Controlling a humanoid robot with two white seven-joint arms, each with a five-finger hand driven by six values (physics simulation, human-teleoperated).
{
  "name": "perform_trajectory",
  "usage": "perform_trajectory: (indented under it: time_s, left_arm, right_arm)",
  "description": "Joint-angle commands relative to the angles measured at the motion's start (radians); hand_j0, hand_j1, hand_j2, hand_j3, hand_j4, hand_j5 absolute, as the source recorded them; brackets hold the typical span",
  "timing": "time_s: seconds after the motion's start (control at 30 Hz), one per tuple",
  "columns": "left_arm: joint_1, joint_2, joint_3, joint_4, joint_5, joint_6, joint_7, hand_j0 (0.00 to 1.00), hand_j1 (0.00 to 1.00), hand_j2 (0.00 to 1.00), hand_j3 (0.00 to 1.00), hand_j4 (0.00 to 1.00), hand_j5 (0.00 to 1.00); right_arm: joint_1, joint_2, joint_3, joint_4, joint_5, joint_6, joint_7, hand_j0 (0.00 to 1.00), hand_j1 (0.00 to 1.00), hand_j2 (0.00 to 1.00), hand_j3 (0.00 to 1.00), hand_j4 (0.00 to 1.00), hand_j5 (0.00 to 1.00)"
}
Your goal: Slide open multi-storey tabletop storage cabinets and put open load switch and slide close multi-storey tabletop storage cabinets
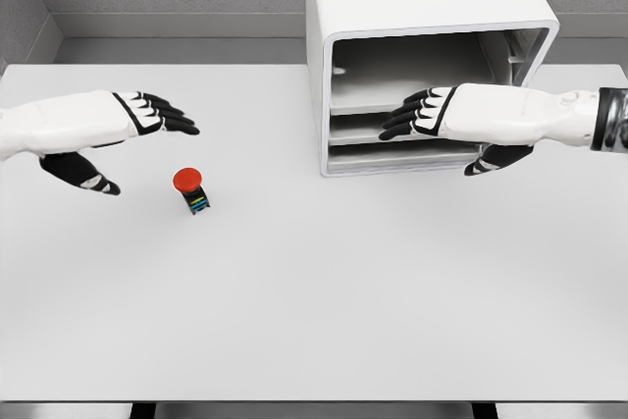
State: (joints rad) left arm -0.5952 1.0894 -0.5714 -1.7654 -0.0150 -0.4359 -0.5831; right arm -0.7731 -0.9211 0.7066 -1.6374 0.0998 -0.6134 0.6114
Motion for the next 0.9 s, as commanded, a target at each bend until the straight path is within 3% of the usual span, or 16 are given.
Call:
perform_trajectory:
  time_s: [0.0, 0.07, 0.13, 0.23, 0.33, 0.53, 0.6, 0.87]
  left_arm:
    - [0.002, -0.022, -0.002, 0.0, 0.017, 0.058, -0.028, 1.0, 1.0, 1.0, 1.0, 1.0, 1.0]
    - [-0.005, -0.051, -0.05, 0.001, -0.01, 0.057, -0.028, 1.0, 1.0, 1.0, 1.0, 1.0, 1.0]
    - [-0.012, -0.08, -0.056, 0.006, -0.103, 0.058, -0.028, 1.0, 1.0, 1.0, 1.0, 1.0, 1.0]
    - [-0.021, -0.112, -0.091, 0.033, -0.174, 0.058, -0.028, 1.0, 1.0, 1.0, 1.0, 1.0, 1.0]
    - [-0.023, -0.128, -0.1, 0.084, -0.18, 0.049, -0.028, 1.0, 1.0, 1.0, 1.0, 1.0, 1.0]
    - [-0.057, -0.189, -0.131, 0.179, -0.143, 0.046, -0.028, 1.0, 1.0, 1.0, 1.0, 1.0, 1.0]
    - [-0.066, -0.198, -0.176, 0.182, -0.157, 0.048, -0.028, 1.0, 1.0, 1.0, 1.0, 1.0, 1.0]
    - [-0.074, -0.215, -0.192, 0.216, -0.18, 0.031, -0.028, 1.0, 1.0, 1.0, 1.0, 1.0, 1.0]
  right_arm:
    - [0.0, -0.001, 0.001, -0.001, -0.006, 0.003, 0.0, 1.0, 1.0, 1.0, 1.0, 1.0, 1.0]
    - [-0.002, -0.001, 0.001, 0.004, -0.006, 0.003, 0.0, 1.0, 1.0, 1.0, 1.0, 1.0, 1.0]
    - [-0.002, 0.001, 0.005, 0.019, -0.006, 0.003, 0.0, 1.0, 1.0, 1.0, 1.0, 1.0, 1.0]
    - [-0.002, 0.011, 0.008, 0.051, -0.005, 0.003, 0.0, 1.0, 1.0, 1.0, 1.0, 1.0, 1.0]
    - [-0.005, 0.015, 0.01, 0.053, -0.002, 0.003, 0.0, 1.0, 1.0, 1.0, 1.0, 1.0, 1.0]
    - [-0.011, 0.015, 0.013, 0.085, 0.003, 0.127, 0.0, 1.0, 1.0, 1.0, 1.0, 1.0, 1.0]
    - [-0.012, 0.015, 0.014, 0.09, 0.003, 0.159, 0.0, 1.0, 1.0, 1.0, 1.0, 1.0, 1.0]
    - [-0.032, 0.048, 0.03, 0.103, 0.038, 0.208, 0.0, 1.0, 1.0, 1.0, 1.0, 1.0, 1.0]
